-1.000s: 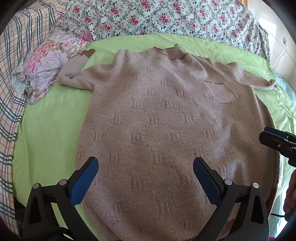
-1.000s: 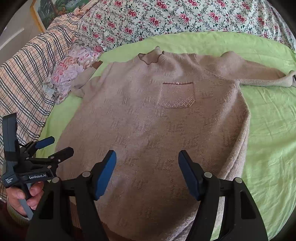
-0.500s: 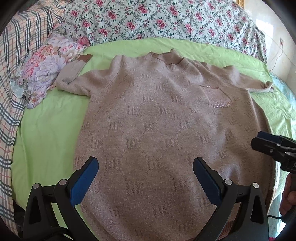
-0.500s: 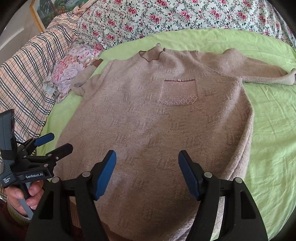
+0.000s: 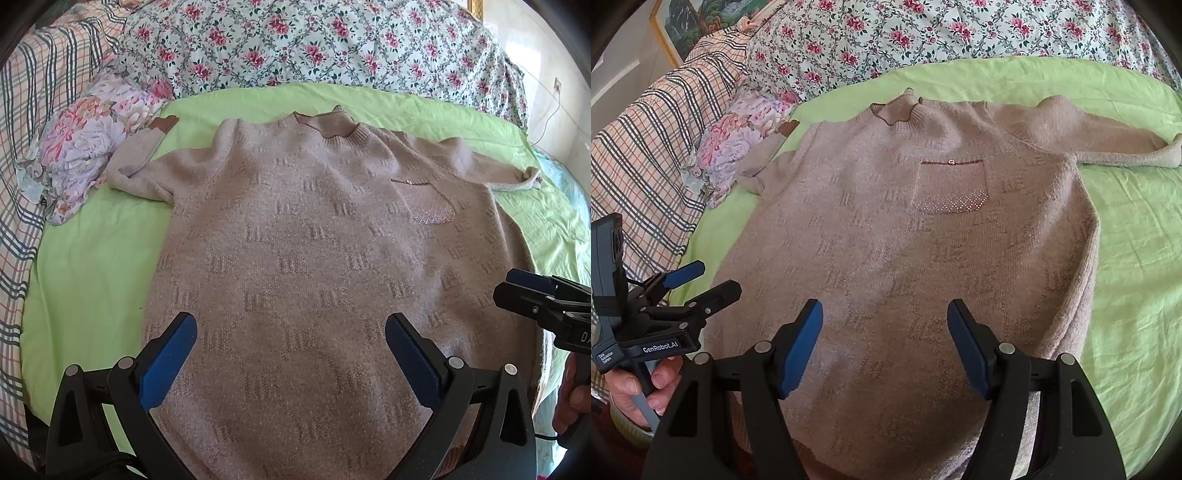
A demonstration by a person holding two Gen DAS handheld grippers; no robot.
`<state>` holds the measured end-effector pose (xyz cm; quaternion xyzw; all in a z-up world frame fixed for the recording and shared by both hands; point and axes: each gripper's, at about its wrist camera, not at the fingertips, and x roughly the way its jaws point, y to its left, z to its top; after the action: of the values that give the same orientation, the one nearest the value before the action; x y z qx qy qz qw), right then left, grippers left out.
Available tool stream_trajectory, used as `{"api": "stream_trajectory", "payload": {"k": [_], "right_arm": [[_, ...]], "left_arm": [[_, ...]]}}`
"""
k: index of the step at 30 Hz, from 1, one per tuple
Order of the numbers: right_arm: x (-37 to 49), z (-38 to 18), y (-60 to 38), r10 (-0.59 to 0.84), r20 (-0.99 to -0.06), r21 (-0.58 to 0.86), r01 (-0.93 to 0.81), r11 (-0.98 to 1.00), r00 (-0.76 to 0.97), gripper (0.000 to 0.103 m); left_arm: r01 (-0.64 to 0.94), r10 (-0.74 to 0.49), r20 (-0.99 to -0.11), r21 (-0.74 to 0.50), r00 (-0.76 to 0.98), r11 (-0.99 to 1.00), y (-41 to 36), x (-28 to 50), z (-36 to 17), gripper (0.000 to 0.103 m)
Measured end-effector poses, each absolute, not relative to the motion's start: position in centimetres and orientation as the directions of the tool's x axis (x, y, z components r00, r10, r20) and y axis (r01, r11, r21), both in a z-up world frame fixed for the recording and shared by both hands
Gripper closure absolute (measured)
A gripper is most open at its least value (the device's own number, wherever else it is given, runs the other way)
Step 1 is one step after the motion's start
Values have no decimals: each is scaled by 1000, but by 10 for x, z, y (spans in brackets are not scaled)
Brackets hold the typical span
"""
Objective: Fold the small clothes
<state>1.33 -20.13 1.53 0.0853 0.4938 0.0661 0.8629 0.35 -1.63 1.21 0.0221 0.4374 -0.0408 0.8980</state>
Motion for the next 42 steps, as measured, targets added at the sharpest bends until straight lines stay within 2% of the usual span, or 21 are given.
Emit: {"api": "stream_trajectory", "payload": {"k": [5,9,15,20,24,26,31,39,42], "right_arm": [[14,15,-203,218,-823,234,-38,972,524,32],[14,16,-203,201,-841,216,-29,976,501,23],[9,16,-213,200,-812,236,-5,972,549,23],[4,20,-240,139,-808,208,55,977,573,23],[5,25,-283,108,-784,241,141,960,611,23],[2,33,-305,37,-768,202,187,961,640,23],[-4,59,-380,-80,-733,211,337,918,675,23],[24,83,-526,-211,-713,300,562,771,669,27],[45,80,-571,-200,-715,366,602,709,670,31]], "left_arm": [[99,-43,-768,27,639,995,-19,5,13,1],[106,-35,-777,40,628,994,-21,7,11,1],[102,-40,-792,29,610,994,-20,15,5,1],[89,-23,-801,37,598,995,-17,31,3,1],[72,-11,-801,40,598,997,-13,47,5,1],[64,-5,-800,42,600,997,-12,56,7,1],[52,5,-799,46,601,998,-10,77,11,1],[58,15,-828,57,561,997,-20,103,1,1],[66,27,-838,75,545,995,-26,111,-5,1]]}}
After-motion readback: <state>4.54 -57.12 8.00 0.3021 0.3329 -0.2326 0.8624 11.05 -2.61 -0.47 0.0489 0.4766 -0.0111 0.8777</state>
